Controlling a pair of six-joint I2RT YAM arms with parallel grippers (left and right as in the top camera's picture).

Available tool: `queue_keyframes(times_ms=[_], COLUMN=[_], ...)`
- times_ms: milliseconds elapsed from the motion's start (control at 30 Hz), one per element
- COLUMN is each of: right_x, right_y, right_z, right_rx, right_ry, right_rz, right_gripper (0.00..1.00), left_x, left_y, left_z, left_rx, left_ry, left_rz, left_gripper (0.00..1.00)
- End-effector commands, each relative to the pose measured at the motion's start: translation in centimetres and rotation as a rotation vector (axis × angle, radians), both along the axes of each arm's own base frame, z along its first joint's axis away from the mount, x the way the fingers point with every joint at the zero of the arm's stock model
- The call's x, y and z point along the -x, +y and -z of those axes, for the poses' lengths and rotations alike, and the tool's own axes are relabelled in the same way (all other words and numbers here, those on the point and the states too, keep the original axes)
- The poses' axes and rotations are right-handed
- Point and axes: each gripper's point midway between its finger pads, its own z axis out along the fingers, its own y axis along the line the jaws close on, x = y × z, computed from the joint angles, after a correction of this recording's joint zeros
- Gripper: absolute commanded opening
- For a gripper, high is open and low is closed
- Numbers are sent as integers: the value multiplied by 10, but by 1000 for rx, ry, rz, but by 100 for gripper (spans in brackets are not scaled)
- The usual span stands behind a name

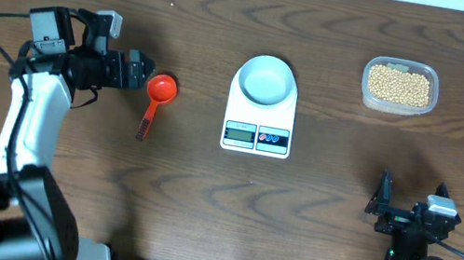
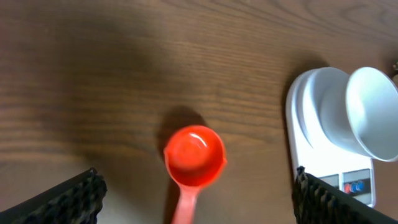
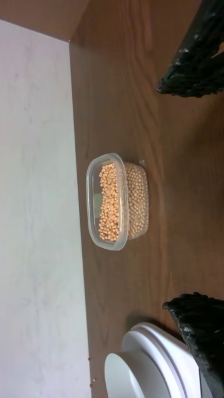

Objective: Scoop item into bowl and weigh 50g on scale
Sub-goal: 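Reach the left gripper down and grasp the red scoop handle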

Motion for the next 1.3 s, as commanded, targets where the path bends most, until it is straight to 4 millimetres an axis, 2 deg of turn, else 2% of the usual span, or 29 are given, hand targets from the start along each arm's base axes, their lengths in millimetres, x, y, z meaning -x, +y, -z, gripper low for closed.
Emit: queue_keyframes(times_ms=[0, 167, 433, 533, 667, 933, 1133, 1267], right_x=[0, 0, 0, 0, 0, 0, 0, 0], right_y=[0, 0, 0, 0, 0, 0, 0, 0], right_z=[-1, 0, 0, -1, 0, -1, 0, 0], right_rx=[5, 5, 5, 5, 5, 5, 5, 5], right_ry=[-6, -5, -5, -6, -5, -6, -5, -5], right_rz=[2, 2, 2, 2, 2, 2, 2, 2], right_gripper=[99, 99, 99, 99, 99, 99, 99, 99], left_x=[-12, -23, -29, -29, -28, -26, -24, -21], left_y=[-2, 0, 13, 15, 14, 8, 6, 5], left_z=[11, 46, 81, 86, 91, 110, 113, 116], left_rx=[15, 27, -25, -37, -35, -81, -106, -105], left_ry=[-19, 18, 71, 80, 93, 141, 156, 165], left_rz=[56, 58, 21, 14, 16, 21, 22, 23], left_gripper=[98, 98, 100, 96, 85, 81, 79, 74])
